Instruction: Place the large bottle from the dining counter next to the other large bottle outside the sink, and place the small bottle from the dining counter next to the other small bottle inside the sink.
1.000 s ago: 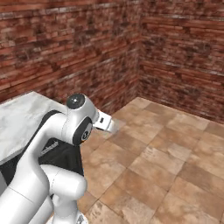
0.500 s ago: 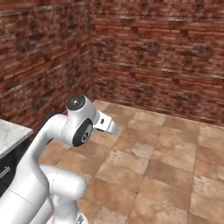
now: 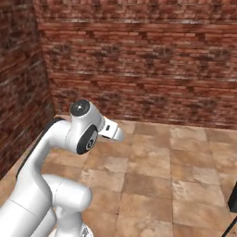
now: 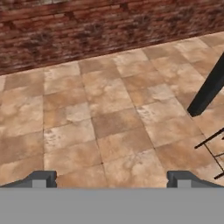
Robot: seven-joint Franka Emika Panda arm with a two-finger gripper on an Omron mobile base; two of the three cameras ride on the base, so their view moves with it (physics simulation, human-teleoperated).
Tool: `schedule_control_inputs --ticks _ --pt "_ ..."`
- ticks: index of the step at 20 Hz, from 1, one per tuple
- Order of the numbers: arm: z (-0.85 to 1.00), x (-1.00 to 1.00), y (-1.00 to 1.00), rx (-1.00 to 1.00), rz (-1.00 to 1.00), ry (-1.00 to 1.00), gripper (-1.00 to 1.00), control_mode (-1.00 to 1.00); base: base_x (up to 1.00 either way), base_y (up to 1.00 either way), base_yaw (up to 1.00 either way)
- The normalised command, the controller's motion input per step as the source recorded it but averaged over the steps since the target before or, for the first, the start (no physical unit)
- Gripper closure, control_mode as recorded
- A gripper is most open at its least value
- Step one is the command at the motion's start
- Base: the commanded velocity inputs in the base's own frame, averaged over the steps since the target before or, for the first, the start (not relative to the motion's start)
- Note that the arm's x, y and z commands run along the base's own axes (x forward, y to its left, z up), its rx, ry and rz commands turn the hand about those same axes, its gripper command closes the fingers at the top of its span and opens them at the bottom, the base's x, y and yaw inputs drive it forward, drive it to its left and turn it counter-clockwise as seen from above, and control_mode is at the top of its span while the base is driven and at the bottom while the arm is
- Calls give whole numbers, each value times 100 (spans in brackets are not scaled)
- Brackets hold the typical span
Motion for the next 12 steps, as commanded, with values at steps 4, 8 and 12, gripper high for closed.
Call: schedule_control_inputs --ticks 4,8,12 --pt "0 0 0 0 0 0 -100 100 48 -17 -49" --pt "0 0 0 0 0 0 -100 100 53 -20 -48" --pt "0 0 0 0 0 0 -100 100 59 -28 -42"
